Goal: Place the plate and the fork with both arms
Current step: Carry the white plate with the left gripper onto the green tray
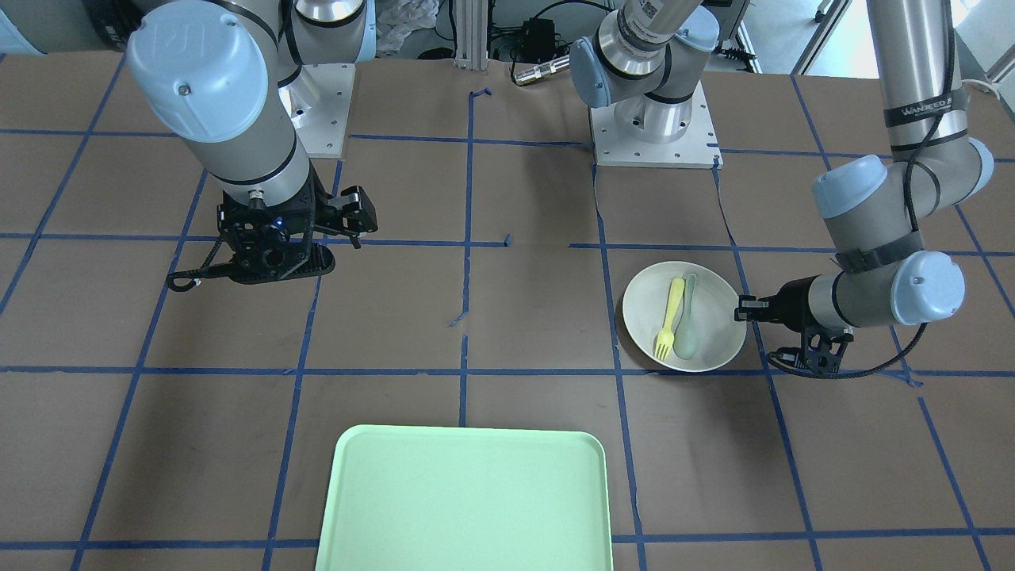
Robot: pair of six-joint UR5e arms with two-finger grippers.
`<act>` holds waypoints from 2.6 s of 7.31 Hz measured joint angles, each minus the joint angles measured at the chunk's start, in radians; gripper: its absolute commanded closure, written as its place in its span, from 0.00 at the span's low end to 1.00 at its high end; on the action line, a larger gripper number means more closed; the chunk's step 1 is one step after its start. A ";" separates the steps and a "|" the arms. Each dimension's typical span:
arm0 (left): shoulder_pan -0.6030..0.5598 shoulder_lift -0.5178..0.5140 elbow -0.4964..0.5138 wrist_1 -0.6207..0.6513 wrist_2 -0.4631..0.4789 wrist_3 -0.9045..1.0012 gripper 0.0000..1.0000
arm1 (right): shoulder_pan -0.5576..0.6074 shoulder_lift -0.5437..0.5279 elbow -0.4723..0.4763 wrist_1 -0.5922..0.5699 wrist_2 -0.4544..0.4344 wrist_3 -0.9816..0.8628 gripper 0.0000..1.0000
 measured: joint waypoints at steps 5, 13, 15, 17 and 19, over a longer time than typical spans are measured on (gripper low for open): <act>0.038 0.009 0.131 -0.171 -0.111 -0.002 1.00 | -0.001 -0.001 -0.008 -0.004 0.000 0.000 0.00; -0.357 -0.222 0.506 0.017 -0.374 -0.609 1.00 | -0.003 -0.005 -0.004 -0.006 0.001 0.001 0.00; -0.407 -0.352 0.651 0.030 -0.408 -0.711 1.00 | -0.002 -0.005 -0.001 -0.006 0.003 0.001 0.00; -0.439 -0.424 0.703 0.033 -0.411 -0.736 1.00 | 0.000 -0.008 -0.004 -0.007 0.005 0.001 0.00; -0.461 -0.443 0.709 0.034 -0.407 -0.729 0.93 | 0.000 -0.007 -0.006 -0.016 0.023 0.001 0.00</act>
